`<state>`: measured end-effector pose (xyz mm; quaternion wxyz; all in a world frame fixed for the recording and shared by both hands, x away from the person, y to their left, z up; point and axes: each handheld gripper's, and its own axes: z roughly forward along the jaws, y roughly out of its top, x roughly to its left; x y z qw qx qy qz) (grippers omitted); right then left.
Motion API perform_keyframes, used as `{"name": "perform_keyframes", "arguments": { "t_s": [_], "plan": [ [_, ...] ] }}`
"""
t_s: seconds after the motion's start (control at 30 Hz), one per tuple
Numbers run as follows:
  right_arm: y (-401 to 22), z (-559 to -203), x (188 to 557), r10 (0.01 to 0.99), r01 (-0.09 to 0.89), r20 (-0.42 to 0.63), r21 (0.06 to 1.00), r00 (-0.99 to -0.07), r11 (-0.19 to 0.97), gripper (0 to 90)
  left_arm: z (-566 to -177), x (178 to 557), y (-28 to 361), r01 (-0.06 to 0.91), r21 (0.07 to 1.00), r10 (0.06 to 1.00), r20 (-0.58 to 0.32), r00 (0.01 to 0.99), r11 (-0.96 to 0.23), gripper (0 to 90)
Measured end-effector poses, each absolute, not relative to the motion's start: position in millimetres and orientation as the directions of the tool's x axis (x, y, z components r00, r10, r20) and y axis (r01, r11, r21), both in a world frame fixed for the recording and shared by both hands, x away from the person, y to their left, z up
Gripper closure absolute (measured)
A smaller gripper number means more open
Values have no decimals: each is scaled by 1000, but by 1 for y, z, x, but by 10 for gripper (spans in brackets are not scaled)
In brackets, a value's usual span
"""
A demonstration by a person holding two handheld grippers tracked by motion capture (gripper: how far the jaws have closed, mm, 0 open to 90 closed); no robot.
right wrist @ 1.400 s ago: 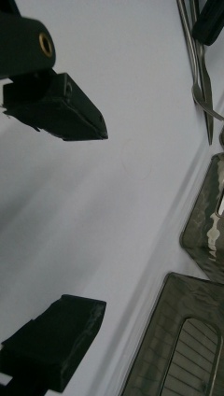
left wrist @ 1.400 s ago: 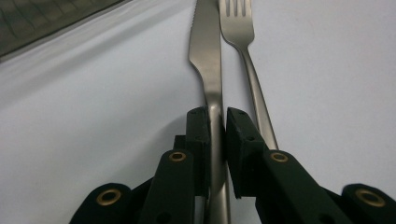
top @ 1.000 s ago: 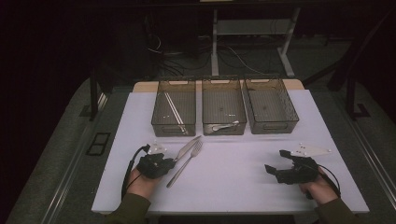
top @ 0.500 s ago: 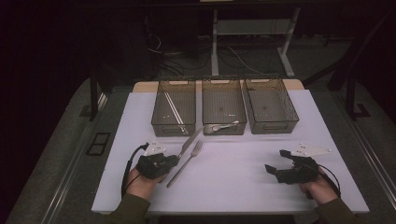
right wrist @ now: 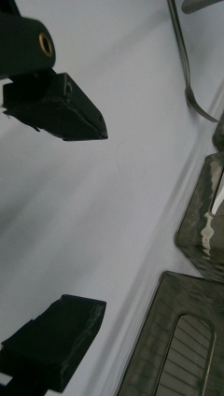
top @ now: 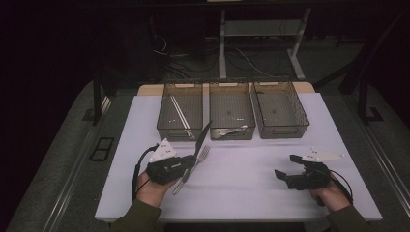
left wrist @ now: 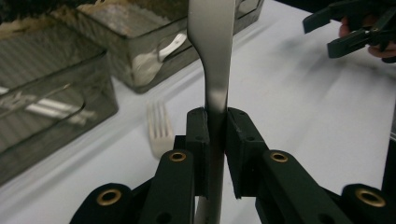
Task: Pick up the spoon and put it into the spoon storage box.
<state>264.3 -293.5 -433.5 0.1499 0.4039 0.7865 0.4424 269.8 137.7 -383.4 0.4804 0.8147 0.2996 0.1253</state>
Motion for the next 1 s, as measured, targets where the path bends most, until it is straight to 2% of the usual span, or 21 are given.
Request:
{"name": "perform_keyframes", "arguments": {
  "t_s": [0.1,0.3,0.53,0.73,0.93,1.0],
  "plan": [
    [-294,-432,265,757,501,150,826,-637,258,146,-378,272,129,344,867,585,-77,808,-361,792],
    [-286,-423,264,784,501,184,846,-593,180,146,-373,280,111,320,879,541,-86,837,-354,792],
    [-287,-407,262,722,480,205,855,-661,197,146,-369,288,85,289,886,508,-72,858,-363,792],
    [-286,-398,269,705,500,246,848,-665,175,159,-370,294,61,270,887,484,-62,873,-374,792],
    [-278,-385,278,690,484,260,862,-676,149,263,-373,302,41,274,886,482,-67,874,-373,792],
    [-276,-379,280,671,475,267,868,-692,145,337,-375,304,36,277,886,489,-66,870,-372,792]
  ]
}}
